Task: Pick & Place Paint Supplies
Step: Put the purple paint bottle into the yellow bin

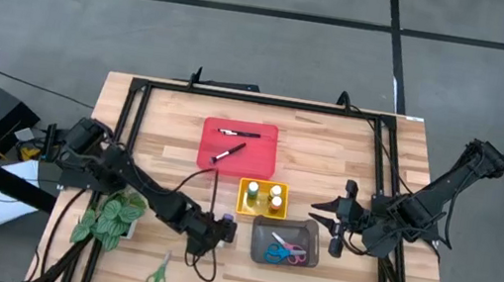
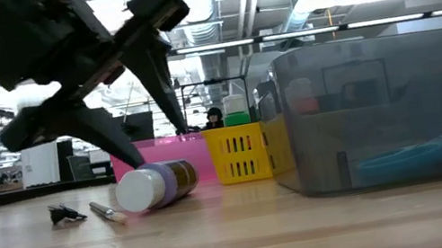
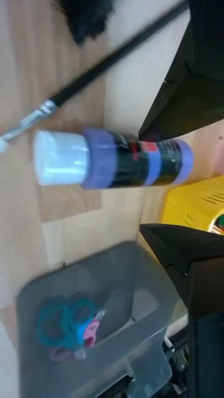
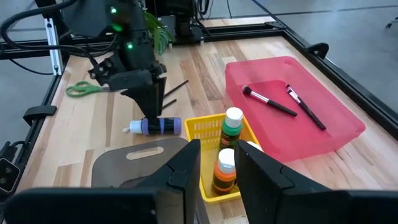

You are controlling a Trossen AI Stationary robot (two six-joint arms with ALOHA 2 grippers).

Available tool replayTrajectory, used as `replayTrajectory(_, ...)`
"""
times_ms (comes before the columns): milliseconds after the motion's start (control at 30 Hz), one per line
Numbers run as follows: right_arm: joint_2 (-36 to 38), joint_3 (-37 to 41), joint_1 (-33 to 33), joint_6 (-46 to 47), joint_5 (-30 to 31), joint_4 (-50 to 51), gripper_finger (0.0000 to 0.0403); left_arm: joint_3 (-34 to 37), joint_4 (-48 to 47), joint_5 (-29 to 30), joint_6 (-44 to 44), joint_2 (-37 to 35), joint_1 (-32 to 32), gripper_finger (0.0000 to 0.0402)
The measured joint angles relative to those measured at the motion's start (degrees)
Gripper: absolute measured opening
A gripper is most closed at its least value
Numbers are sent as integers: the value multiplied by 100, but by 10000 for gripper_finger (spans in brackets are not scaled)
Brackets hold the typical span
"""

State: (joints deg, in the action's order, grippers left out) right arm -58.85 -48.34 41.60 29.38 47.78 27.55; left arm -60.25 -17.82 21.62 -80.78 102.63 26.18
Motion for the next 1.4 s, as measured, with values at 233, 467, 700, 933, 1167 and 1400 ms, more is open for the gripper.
replayTrajectory(233, 0, 0, 0, 1, 3, 9, 94, 0, -118, -465, -312, 0, -249, 219)
replayTrajectory(467, 0, 0, 0, 1, 3, 24, 94, 0, -122, -778, -594, 0, -404, 216)
replayTrajectory(700, 0, 0, 0, 6, 3, 39, 94, -5, -240, -1061, -909, 195, -484, 216)
replayTrajectory(933, -2, 0, 0, 16, 6, 67, 94, -42, -256, -1167, -1055, 328, -522, 215)
replayTrajectory(1167, -2, 0, 0, 15, 3, 94, 94, -44, -305, -1221, -836, 328, -586, 193)
replayTrajectory(1400, -2, 0, 0, 16, 3, 120, 94, -42, -180, -1263, -64, 266, -587, 137)
